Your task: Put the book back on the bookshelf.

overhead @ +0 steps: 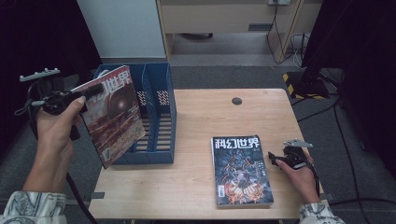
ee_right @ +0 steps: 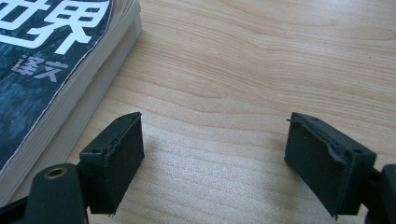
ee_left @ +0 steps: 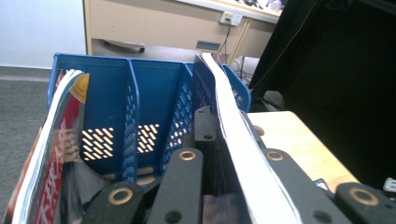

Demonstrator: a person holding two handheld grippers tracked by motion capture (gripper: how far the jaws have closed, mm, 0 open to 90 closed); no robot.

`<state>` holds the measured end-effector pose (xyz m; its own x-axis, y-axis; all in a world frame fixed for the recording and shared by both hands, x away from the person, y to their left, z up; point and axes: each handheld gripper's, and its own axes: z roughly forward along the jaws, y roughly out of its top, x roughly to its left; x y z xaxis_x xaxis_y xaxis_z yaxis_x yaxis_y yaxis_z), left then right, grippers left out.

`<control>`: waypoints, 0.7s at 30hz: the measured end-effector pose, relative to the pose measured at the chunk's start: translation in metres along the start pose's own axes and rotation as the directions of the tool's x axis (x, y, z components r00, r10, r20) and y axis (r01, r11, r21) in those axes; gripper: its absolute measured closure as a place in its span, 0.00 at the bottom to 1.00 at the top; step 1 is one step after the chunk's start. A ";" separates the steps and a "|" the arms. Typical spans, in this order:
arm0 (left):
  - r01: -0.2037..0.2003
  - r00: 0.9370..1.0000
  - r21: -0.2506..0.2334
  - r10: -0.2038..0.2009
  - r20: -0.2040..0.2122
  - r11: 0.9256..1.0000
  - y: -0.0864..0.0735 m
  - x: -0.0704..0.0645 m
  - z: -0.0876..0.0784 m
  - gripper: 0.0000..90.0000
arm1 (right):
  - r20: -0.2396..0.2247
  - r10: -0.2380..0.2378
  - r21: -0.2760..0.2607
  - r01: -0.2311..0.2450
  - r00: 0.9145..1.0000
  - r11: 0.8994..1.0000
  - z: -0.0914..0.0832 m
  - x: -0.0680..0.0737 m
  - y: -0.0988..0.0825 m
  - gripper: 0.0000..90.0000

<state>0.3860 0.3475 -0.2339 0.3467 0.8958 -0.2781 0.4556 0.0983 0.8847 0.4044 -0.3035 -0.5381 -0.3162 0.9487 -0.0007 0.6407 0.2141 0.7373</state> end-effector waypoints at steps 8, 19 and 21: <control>0.010 0.999 0.004 -0.010 -0.036 1.000 0.005 0.009 0.023 0.93 | -0.001 0.008 0.003 -0.008 1.000 1.000 0.000 0.001 0.001 0.22; 0.010 0.998 -0.011 -0.011 -0.069 1.000 0.007 0.011 0.051 0.93 | -0.012 -0.001 0.009 0.001 1.000 1.000 0.000 0.003 0.001 0.22; 0.010 0.997 -0.017 -0.012 -0.072 1.000 0.006 0.011 0.056 0.93 | -0.010 0.003 0.007 -0.003 1.000 1.000 0.000 0.003 0.001 0.22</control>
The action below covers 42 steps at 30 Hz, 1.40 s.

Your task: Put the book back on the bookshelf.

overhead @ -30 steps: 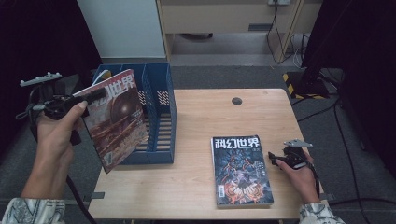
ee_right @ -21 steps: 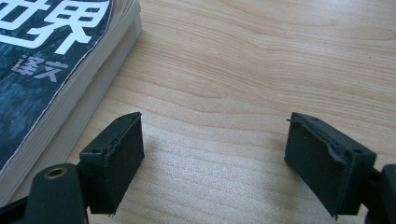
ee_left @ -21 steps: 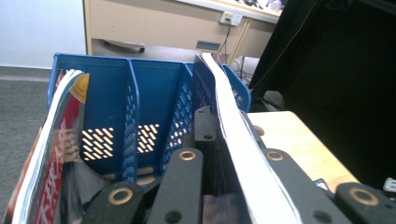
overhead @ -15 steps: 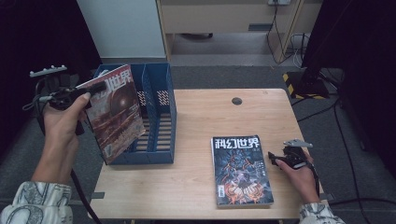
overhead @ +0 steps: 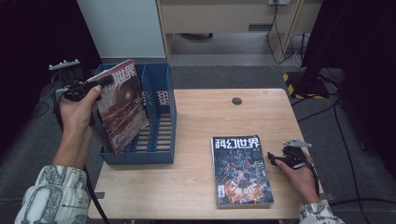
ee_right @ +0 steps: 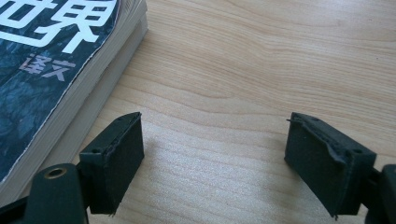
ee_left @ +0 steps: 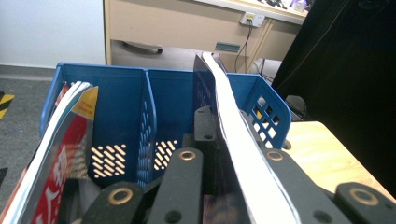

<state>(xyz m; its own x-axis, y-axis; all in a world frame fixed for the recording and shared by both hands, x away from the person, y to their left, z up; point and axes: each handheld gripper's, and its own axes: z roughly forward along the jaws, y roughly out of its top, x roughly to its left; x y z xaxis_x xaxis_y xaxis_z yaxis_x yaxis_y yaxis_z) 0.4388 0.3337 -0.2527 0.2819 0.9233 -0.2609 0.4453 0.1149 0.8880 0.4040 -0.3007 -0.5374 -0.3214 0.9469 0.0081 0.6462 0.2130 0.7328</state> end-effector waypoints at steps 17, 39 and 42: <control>0.021 1.000 -0.046 -0.022 -0.019 0.999 -0.017 0.001 0.024 0.93 | -0.001 -0.002 0.004 0.002 1.000 1.000 0.000 0.000 0.000 0.22; 0.018 1.000 -0.089 -0.019 -0.011 0.996 -0.040 0.003 0.048 0.93 | -0.005 -0.009 0.007 0.009 1.000 1.000 -0.001 0.000 0.000 0.22; 0.021 1.000 -0.098 -0.021 0.000 0.995 -0.045 0.004 0.049 0.93 | -0.003 -0.011 0.008 0.011 1.000 1.000 -0.001 0.000 0.000 0.22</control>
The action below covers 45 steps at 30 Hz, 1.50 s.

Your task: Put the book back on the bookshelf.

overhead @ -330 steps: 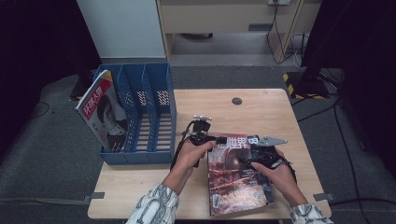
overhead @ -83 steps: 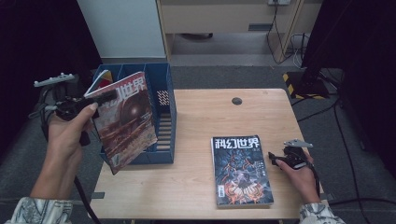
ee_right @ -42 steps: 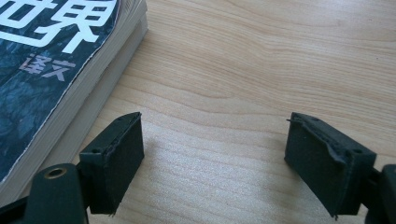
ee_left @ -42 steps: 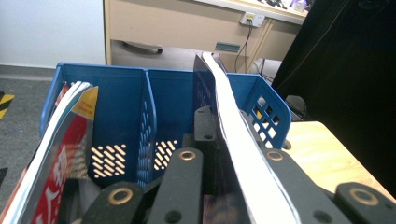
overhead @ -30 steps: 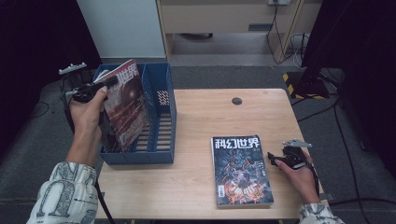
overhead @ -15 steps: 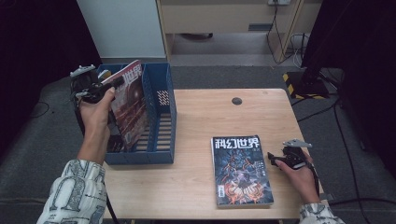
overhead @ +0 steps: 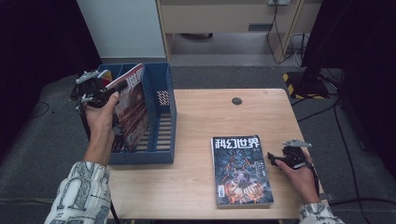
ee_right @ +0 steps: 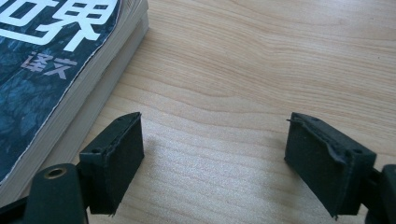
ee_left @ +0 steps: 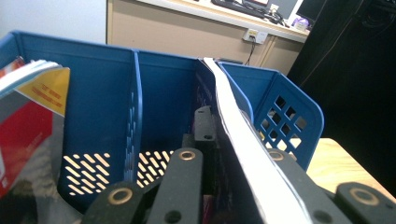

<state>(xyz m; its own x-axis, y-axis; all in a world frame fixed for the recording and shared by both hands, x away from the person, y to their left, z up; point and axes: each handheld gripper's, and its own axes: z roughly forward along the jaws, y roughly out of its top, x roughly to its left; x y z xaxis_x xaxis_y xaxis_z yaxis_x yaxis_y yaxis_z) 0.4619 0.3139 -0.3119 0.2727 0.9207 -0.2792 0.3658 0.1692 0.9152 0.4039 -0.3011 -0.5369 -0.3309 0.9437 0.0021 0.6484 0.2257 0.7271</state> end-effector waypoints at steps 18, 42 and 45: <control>0.015 1.000 0.001 -0.015 -0.006 1.000 -0.024 0.009 -0.003 0.93 | -0.001 0.001 0.004 -0.001 1.000 1.000 0.000 0.000 0.000 0.22; 0.042 0.999 0.081 -0.039 -0.037 0.996 -0.045 0.028 -0.044 0.92 | 0.002 -0.001 0.004 0.001 1.000 1.000 0.000 0.000 0.000 0.22; 0.026 0.999 0.098 -0.023 -0.032 0.995 -0.046 0.030 -0.047 0.92 | 0.002 0.002 0.005 -0.002 1.000 1.000 0.000 0.000 0.000 0.22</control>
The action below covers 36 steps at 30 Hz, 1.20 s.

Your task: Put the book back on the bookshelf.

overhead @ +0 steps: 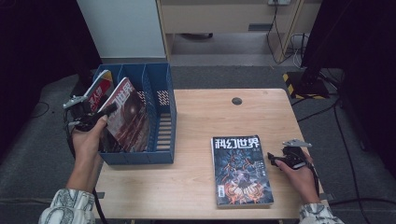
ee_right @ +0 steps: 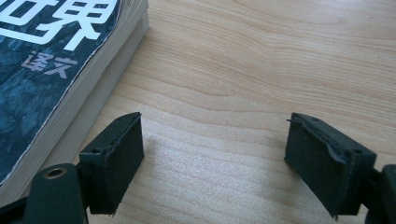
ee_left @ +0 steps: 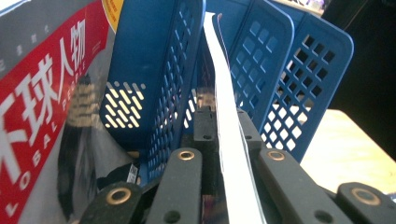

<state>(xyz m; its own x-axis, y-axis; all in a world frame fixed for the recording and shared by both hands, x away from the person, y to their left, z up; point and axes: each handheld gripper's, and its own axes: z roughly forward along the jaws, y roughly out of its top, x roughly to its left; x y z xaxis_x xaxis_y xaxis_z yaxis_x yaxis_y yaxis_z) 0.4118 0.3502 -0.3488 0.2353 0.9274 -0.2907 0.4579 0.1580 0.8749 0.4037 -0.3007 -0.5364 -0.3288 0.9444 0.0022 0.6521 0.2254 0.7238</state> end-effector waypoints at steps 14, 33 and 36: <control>-0.072 0.997 0.071 0.070 0.033 0.995 0.013 -0.003 -0.002 0.86 | 0.001 0.000 -0.001 0.000 1.000 1.000 0.000 0.000 0.000 0.22; -0.071 0.997 0.136 0.066 0.036 0.988 0.029 -0.009 0.013 0.91 | 0.000 0.004 0.000 -0.004 1.000 1.000 0.000 0.001 0.000 0.21; -0.071 0.997 0.129 0.065 0.045 0.989 0.028 -0.010 0.013 0.92 | 0.001 0.003 0.000 -0.003 1.000 1.000 0.000 0.001 0.000 0.21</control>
<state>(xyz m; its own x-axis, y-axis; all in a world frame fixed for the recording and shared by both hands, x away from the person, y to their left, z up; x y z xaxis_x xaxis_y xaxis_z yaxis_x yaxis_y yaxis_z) 0.4336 0.3414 -0.3263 0.3033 0.9194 -0.2503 0.5469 0.0472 0.8359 0.4033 -0.3001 -0.5366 -0.3264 0.9452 0.0038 0.6531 0.2226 0.7239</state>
